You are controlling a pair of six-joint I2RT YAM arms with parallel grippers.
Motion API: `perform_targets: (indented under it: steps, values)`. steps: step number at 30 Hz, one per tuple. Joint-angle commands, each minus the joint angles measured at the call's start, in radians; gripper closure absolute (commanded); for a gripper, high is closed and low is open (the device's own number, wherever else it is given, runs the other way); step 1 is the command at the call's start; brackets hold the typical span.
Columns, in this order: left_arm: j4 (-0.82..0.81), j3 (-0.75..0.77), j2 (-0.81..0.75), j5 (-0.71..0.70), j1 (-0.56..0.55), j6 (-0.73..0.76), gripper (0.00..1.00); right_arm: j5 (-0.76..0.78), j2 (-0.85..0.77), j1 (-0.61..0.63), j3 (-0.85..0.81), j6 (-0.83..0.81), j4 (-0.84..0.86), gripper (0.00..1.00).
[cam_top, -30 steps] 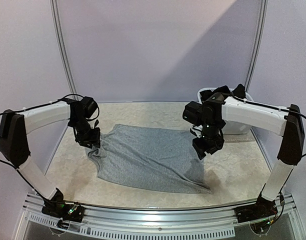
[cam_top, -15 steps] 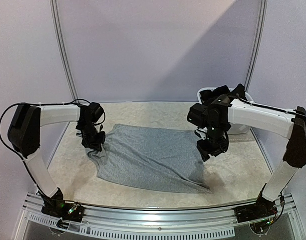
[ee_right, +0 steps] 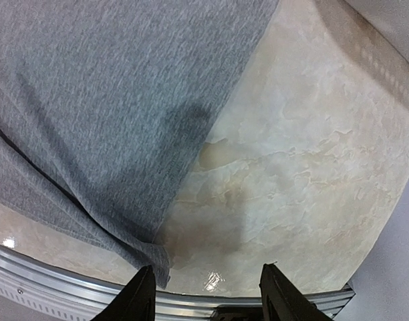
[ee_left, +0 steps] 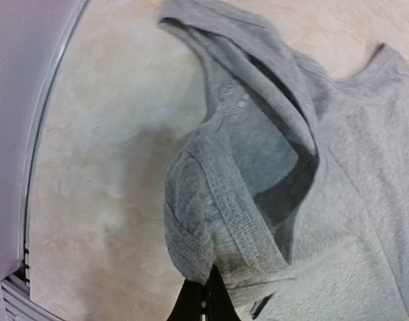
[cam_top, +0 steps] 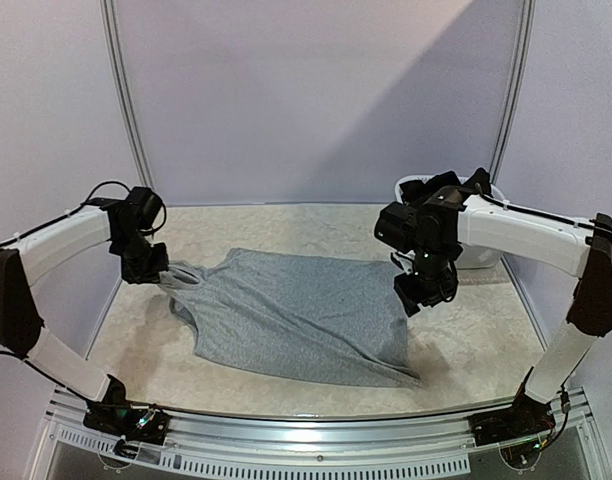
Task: Fold and stack the mixed laundry pile
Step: Smooth out the flattened tank top at the center of the board.
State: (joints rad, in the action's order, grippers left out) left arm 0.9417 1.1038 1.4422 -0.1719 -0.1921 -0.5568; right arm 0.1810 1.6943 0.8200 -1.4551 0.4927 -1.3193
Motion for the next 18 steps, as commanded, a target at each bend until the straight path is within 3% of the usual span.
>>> perform_targets:
  steps: [1, 9, 18]
  values:
    - [0.063, -0.076, -0.092, -0.049, 0.078, -0.06, 1.0, 0.041, 0.037, 0.003, -0.057, -0.002, 0.005, 0.46]
    - [0.079, -0.167, -0.222, -0.104, 0.117, -0.132, 1.0, 0.042, 0.075, 0.003, -0.094, -0.035, 0.008, 0.46]
    - [0.074, -0.21, -0.23, -0.177, 0.148, -0.174, 0.93, 0.043, 0.1, 0.001, -0.102, -0.046, 0.033, 0.46]
